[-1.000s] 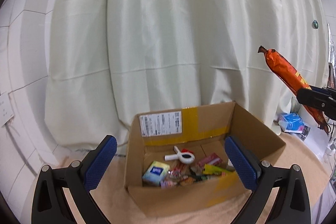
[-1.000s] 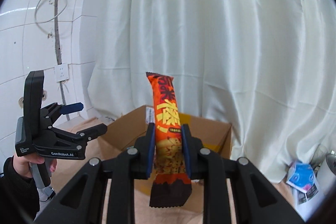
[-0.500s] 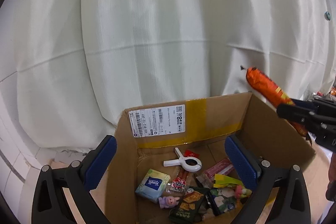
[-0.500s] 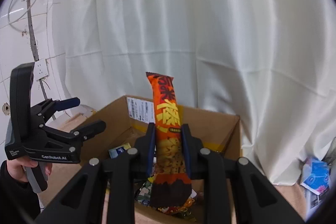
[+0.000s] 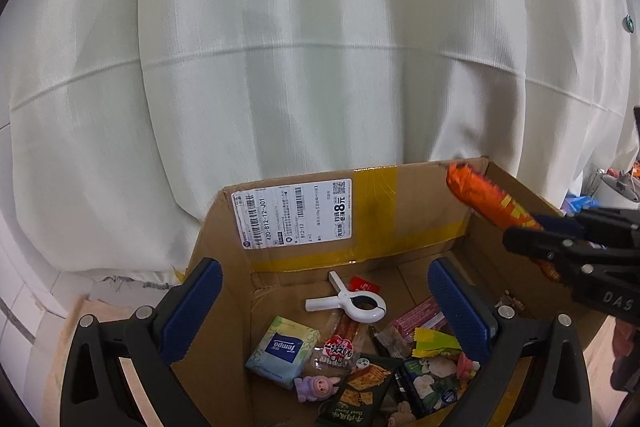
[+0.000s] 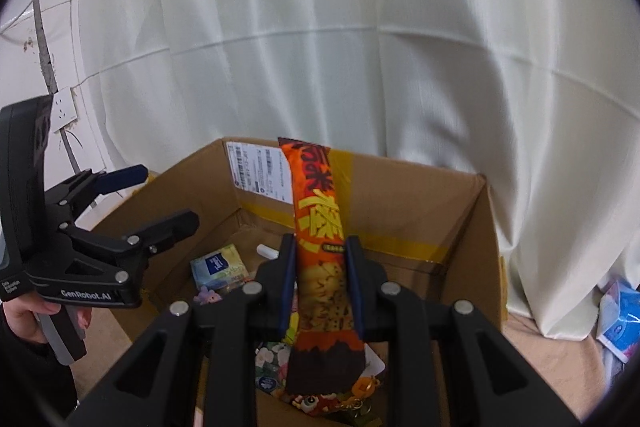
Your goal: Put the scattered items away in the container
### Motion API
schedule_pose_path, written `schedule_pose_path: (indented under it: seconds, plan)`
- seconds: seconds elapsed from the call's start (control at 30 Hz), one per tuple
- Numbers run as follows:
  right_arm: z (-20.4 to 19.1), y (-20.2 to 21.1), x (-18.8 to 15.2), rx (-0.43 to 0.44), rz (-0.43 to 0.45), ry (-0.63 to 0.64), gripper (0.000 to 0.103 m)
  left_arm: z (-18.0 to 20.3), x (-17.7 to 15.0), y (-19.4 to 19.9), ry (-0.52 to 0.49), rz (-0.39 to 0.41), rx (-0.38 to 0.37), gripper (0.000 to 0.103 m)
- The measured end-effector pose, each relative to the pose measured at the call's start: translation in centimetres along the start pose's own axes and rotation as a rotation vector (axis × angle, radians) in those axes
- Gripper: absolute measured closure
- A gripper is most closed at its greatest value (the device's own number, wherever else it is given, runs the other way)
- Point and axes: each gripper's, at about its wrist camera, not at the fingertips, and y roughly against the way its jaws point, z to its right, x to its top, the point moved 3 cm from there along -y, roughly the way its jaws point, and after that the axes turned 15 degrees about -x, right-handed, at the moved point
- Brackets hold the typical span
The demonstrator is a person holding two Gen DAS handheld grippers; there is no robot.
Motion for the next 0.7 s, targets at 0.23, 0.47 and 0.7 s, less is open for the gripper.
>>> schedule_pose_path:
  seconds: [0.23, 0.47, 0.7]
  plan:
    - [0.5, 0.0, -0.2, 0.000, -0.006, -0.020, 0.063, 0.0, 0.2, 0.0, 0.001, -0.006, 0.001, 0.000]
    - [0.6, 0.6, 0.4, 0.006, 0.024, -0.049, 0.023, 0.0, 0.5, 0.1, -0.002, -0.002, 0.001, 0.000]
    - [0.7, 1.6, 0.6, -0.016, 0.043, -0.073, 0.000, 0.7, 0.8, 1.1, -0.038, 0.021, 0.049, 0.000]
